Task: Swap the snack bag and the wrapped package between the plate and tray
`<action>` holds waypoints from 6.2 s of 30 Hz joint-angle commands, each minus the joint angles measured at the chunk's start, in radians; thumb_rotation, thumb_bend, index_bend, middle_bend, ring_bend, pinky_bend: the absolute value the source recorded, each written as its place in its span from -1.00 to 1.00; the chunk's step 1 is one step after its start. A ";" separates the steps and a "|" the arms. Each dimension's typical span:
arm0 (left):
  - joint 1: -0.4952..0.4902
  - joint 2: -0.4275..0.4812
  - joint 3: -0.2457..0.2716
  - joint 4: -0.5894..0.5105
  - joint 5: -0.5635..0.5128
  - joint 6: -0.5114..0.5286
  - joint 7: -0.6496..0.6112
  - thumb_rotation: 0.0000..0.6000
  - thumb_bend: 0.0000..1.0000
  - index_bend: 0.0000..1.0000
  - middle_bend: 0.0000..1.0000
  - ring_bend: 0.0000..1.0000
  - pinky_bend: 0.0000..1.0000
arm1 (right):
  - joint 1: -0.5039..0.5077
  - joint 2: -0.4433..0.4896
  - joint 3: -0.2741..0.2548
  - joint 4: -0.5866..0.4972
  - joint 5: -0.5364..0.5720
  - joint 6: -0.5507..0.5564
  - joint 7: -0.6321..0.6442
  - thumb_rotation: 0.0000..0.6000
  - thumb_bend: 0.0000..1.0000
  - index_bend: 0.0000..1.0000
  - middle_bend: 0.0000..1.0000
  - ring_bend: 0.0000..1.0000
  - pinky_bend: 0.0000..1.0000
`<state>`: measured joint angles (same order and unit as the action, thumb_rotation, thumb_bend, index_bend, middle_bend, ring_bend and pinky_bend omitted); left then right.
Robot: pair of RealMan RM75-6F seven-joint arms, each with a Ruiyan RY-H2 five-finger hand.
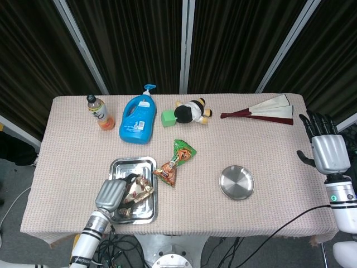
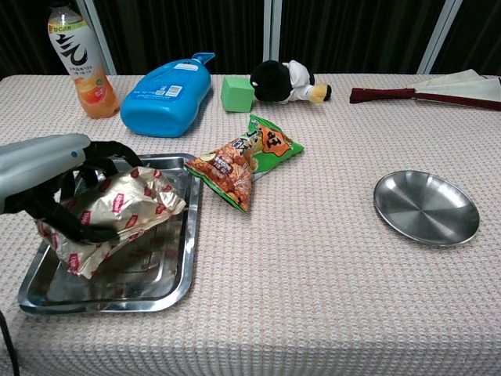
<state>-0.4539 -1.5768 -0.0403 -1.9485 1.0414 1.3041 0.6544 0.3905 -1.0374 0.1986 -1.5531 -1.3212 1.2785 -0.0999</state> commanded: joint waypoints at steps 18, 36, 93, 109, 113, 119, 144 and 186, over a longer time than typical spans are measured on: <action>-0.099 -0.007 -0.011 -0.051 0.199 -0.150 -0.066 1.00 -0.34 -0.55 0.12 -0.07 0.17 | -0.024 0.041 0.040 0.016 0.060 -0.007 0.087 1.00 -0.76 -1.00 -1.00 -1.00 -1.00; -0.308 -0.118 -0.072 0.237 0.321 -0.412 -0.243 1.00 -0.34 -0.52 0.12 -0.07 0.16 | -0.035 0.069 0.058 0.078 0.082 -0.039 0.188 1.00 -0.76 -1.00 -1.00 -1.00 -1.00; -0.407 -0.060 -0.229 0.369 0.041 -0.416 -0.515 1.00 -1.00 -0.76 -0.60 -0.75 -0.54 | -0.056 0.064 0.071 0.121 0.109 -0.053 0.234 1.00 -0.76 -1.00 -1.00 -1.00 -1.00; -0.466 -0.205 -0.229 0.529 -0.152 -0.382 -0.322 1.00 -1.00 -0.83 -0.86 -0.92 -0.65 | -0.063 0.062 0.068 0.128 0.102 -0.053 0.238 1.00 -0.76 -1.00 -1.00 -1.00 -1.00; -0.473 -0.205 -0.218 0.545 -0.170 -0.408 -0.310 1.00 -1.00 -0.83 -0.86 -0.85 -0.43 | -0.059 0.060 0.067 0.131 0.104 -0.062 0.237 1.00 -0.76 -1.00 -1.00 -1.00 -1.00; -0.481 -0.214 -0.207 0.548 -0.169 -0.417 -0.300 1.00 -0.99 -0.81 -0.67 -0.59 -0.02 | -0.056 0.058 0.068 0.130 0.107 -0.067 0.230 1.00 -0.76 -1.00 -1.00 -1.00 -1.00; -0.447 -0.234 -0.212 0.556 0.023 -0.283 -0.360 1.00 -0.19 0.03 0.17 0.19 0.68 | -0.061 0.074 0.074 0.111 0.119 -0.068 0.220 1.00 -0.76 -1.00 -1.00 -1.00 -1.00; -0.042 0.237 0.058 0.172 0.286 -0.093 -0.496 1.00 -0.79 -0.83 -0.72 -0.78 -0.36 | -0.025 0.069 0.060 0.039 0.091 -0.088 0.151 1.00 -0.77 -1.00 -1.00 -1.00 -1.00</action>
<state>-0.5047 -1.3530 0.0284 -1.7733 1.3218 1.1939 0.1635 0.3658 -0.9716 0.2600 -1.5084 -1.2246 1.1868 0.0519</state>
